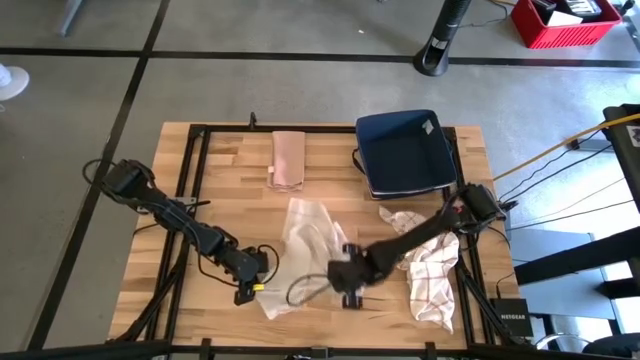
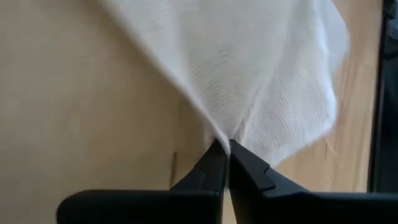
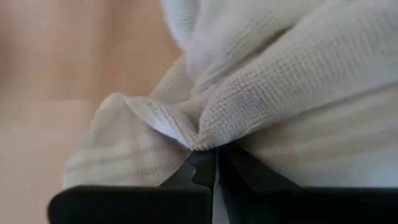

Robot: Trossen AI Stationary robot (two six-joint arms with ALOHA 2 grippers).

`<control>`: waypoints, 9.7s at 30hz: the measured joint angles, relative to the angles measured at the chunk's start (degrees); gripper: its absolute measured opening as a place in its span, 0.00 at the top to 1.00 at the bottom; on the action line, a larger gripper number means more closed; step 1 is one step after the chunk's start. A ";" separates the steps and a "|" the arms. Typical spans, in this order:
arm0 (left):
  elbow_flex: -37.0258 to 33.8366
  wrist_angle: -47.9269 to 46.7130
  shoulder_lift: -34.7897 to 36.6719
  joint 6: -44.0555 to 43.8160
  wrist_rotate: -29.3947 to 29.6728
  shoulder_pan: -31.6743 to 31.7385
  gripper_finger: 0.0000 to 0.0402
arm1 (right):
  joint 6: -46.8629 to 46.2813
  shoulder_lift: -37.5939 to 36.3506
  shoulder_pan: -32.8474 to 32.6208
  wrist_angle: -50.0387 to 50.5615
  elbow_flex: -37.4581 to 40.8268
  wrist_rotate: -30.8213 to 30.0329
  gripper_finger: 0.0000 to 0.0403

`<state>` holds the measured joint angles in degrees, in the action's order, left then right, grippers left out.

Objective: Fold towel
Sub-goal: Fold the white patterned towel

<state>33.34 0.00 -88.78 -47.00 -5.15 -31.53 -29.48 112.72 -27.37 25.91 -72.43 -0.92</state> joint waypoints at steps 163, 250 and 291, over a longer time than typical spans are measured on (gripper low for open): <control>42.89 -49.53 25.64 14.00 33.06 -0.86 0.99 | 16.49 -16.12 -2.94 -2.11 0.15 -54.87 0.98; 25.23 -37.76 1.58 4.17 34.24 2.09 0.83 | 0.47 -13.17 -5.54 19.76 -0.86 -54.69 0.99; 6.83 -42.69 15.68 -31.33 42.34 -15.65 0.61 | -22.49 -13.23 -6.02 30.49 7.26 -53.96 0.99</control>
<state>40.16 -42.69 -73.10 -78.33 37.19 -47.18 -51.97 99.48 -33.39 56.40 -65.17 -54.87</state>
